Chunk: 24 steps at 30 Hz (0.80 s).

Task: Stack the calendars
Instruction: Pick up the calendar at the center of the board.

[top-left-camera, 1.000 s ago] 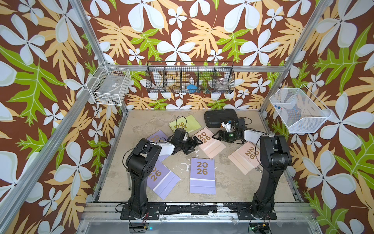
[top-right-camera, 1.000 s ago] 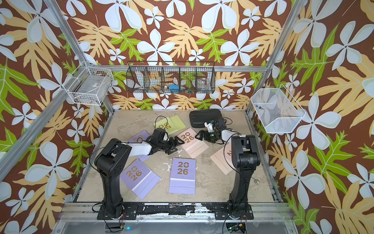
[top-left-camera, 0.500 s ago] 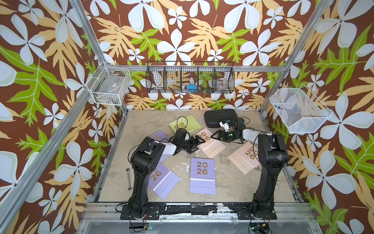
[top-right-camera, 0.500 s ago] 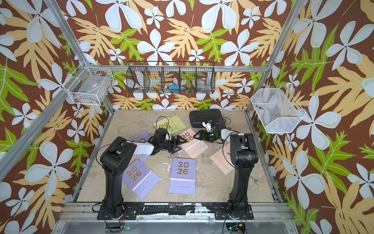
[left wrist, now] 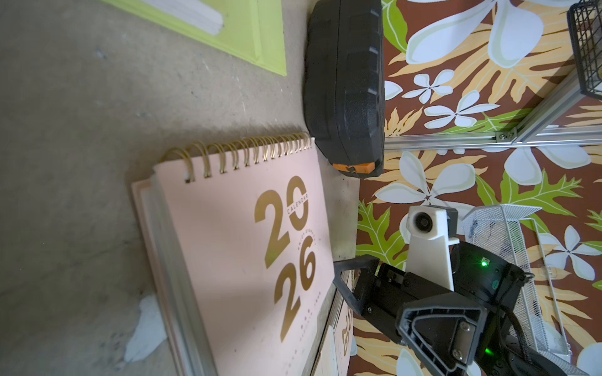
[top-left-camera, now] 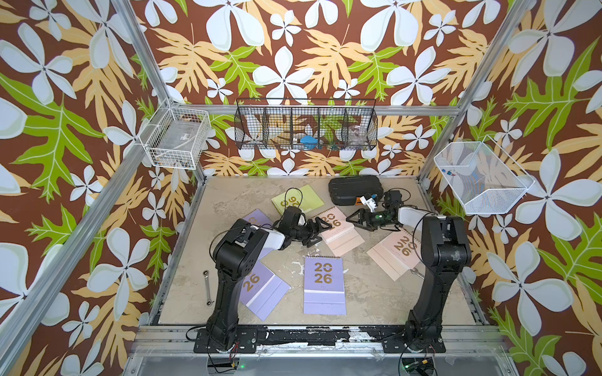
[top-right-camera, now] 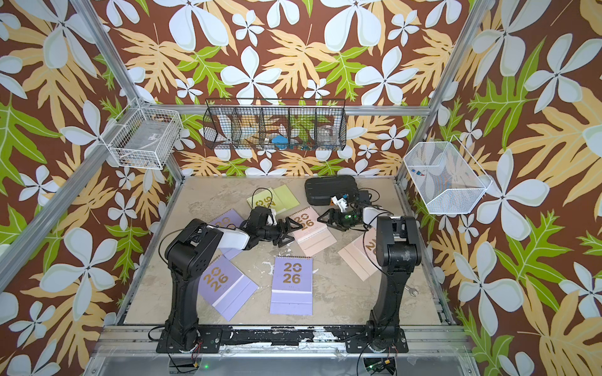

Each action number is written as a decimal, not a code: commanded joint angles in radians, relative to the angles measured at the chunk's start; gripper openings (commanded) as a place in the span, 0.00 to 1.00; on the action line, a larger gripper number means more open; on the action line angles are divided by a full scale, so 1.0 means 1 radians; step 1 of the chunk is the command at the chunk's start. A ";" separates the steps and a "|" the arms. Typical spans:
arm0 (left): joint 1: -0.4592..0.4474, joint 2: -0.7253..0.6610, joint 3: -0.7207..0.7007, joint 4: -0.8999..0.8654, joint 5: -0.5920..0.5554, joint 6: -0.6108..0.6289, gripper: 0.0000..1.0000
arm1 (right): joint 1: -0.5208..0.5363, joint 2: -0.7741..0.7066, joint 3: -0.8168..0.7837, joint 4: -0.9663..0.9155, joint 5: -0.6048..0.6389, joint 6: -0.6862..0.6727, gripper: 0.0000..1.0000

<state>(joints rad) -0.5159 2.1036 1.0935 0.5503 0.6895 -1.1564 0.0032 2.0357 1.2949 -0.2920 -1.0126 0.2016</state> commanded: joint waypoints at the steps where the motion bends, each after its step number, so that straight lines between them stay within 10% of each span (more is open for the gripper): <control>1: -0.003 0.015 0.005 -0.029 -0.006 -0.016 0.91 | 0.001 -0.005 -0.008 0.015 -0.093 0.022 0.75; 17: -0.003 0.021 0.022 -0.056 -0.018 -0.010 0.91 | -0.003 0.032 0.057 -0.136 0.270 -0.030 0.87; 24: -0.003 0.034 0.035 -0.069 -0.021 -0.007 0.90 | -0.003 0.073 0.048 -0.166 0.244 -0.052 0.87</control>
<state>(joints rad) -0.5179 2.1246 1.1236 0.5407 0.6910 -1.1755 -0.0017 2.0811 1.3506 -0.3832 -0.8360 0.1699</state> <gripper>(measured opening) 0.904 0.870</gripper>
